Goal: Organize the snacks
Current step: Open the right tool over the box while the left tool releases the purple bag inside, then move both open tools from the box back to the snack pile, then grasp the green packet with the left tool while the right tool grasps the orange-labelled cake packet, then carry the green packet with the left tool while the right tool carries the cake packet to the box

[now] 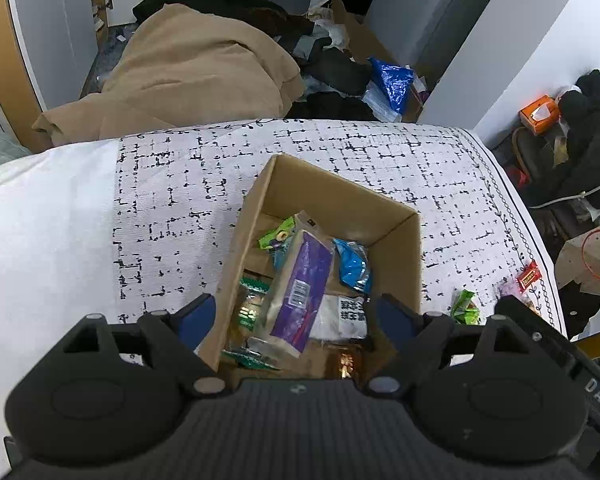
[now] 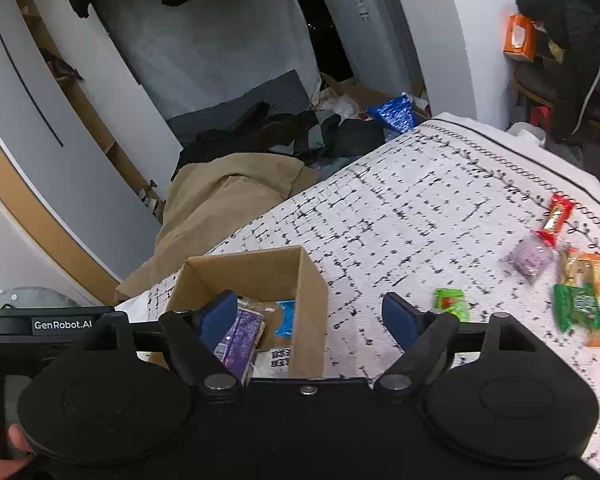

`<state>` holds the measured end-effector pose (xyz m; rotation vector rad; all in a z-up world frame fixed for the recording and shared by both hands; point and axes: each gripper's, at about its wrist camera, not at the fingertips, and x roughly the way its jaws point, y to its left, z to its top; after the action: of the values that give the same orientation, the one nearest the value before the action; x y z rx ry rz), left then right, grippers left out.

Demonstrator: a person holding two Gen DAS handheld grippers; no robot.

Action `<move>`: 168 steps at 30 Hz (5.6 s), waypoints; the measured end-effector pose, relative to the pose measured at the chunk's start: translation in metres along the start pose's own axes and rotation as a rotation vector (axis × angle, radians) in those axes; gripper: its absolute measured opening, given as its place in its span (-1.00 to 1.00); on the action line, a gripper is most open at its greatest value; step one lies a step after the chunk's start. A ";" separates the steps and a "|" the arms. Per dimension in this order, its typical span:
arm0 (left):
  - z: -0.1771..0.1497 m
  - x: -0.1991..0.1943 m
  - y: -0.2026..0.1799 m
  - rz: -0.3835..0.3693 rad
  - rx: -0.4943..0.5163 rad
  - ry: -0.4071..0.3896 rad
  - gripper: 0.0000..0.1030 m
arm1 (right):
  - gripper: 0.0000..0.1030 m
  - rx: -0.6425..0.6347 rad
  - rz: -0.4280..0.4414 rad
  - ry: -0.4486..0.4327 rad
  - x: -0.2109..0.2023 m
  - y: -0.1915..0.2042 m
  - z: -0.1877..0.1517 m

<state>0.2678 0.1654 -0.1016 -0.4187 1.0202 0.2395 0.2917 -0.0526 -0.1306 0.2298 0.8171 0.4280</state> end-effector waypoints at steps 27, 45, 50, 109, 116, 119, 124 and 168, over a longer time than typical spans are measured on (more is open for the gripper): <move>-0.040 -0.004 -0.093 -0.053 0.076 -0.052 1.00 | 0.87 0.122 -0.107 -0.048 -0.068 -0.084 0.011; -0.058 0.010 -0.160 -0.054 0.135 -0.035 1.00 | 0.91 0.215 -0.128 -0.054 -0.089 -0.151 0.002; -0.064 0.022 -0.177 -0.053 0.145 -0.023 0.99 | 0.91 0.259 -0.143 -0.053 -0.089 -0.175 -0.002; -0.058 0.151 -0.230 0.041 0.170 0.060 -0.36 | -0.30 0.363 -0.249 0.113 0.025 -0.268 -0.004; -0.058 0.119 -0.226 0.049 0.164 -0.001 -0.36 | -0.30 0.360 -0.171 0.057 0.003 -0.257 0.002; -0.057 0.103 -0.222 0.054 0.158 -0.027 -0.36 | -0.30 0.345 -0.134 0.037 -0.005 -0.248 0.005; -0.054 0.080 -0.213 0.061 0.144 -0.066 -0.36 | -0.30 0.313 -0.092 0.024 -0.012 -0.231 0.010; -0.019 -0.006 -0.044 0.091 -0.047 -0.149 -0.36 | -0.30 0.027 0.011 0.011 -0.003 -0.055 0.008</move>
<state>0.2674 0.1175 -0.0950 -0.3917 0.8898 0.3712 0.3113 -0.1028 -0.1428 0.2576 0.8336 0.4295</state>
